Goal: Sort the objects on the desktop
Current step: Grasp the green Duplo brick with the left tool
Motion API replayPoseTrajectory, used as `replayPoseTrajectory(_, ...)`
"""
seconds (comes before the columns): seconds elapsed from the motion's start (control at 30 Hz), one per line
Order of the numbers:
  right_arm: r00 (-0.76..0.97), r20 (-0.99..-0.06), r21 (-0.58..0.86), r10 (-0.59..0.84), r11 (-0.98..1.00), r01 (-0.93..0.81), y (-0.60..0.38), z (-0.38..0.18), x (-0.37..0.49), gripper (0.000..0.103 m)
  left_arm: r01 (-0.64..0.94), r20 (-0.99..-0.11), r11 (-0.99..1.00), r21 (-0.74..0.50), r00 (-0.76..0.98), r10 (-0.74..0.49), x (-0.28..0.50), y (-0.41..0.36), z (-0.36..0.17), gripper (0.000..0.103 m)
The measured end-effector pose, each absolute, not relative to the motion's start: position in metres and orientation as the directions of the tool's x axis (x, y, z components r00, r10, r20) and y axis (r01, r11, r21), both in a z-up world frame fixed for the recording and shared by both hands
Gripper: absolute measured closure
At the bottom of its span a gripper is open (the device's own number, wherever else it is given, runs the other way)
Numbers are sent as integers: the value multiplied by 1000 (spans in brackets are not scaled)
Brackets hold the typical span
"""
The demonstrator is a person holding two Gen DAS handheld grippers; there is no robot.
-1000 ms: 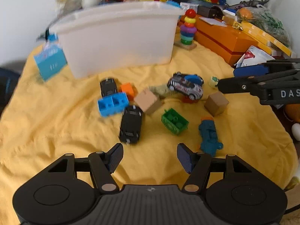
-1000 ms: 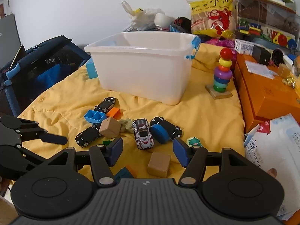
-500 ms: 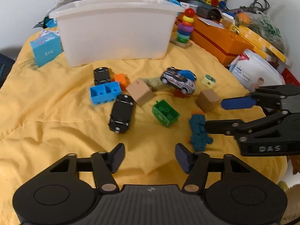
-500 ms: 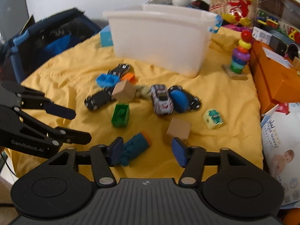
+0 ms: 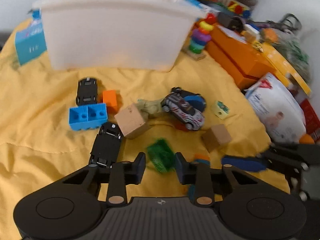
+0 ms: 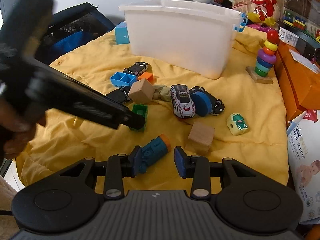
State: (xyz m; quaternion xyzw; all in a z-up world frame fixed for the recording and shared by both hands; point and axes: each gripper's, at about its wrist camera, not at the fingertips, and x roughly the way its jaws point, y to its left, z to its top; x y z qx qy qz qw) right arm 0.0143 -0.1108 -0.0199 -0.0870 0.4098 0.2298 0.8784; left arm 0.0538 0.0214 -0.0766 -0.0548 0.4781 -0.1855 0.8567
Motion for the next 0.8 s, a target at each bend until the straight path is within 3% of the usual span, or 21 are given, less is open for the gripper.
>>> replayPoseTrajectory(0.1,559,-762,40,327,885,-464,-113,-21,14,63,247,-789,919,-308,473,-392,58,24,-82,76)
replayPoseTrajectory(0.37,575,-753,36,321,892,-451,-118,-18,12,63,355,-783,920,-164,521,-341,25,42,-58,76)
replayPoseTrajectory(0.67,563,-754,40,339,879,-475,-114,-20,16,63,379,-778,878,291,628,-13,-12,59,-66,76)
replayPoseTrajectory(0.8,564,-749,35,348,870,-491,-110,-19,16,63,408,-768,838,363,640,21,-22,43,-79,75)
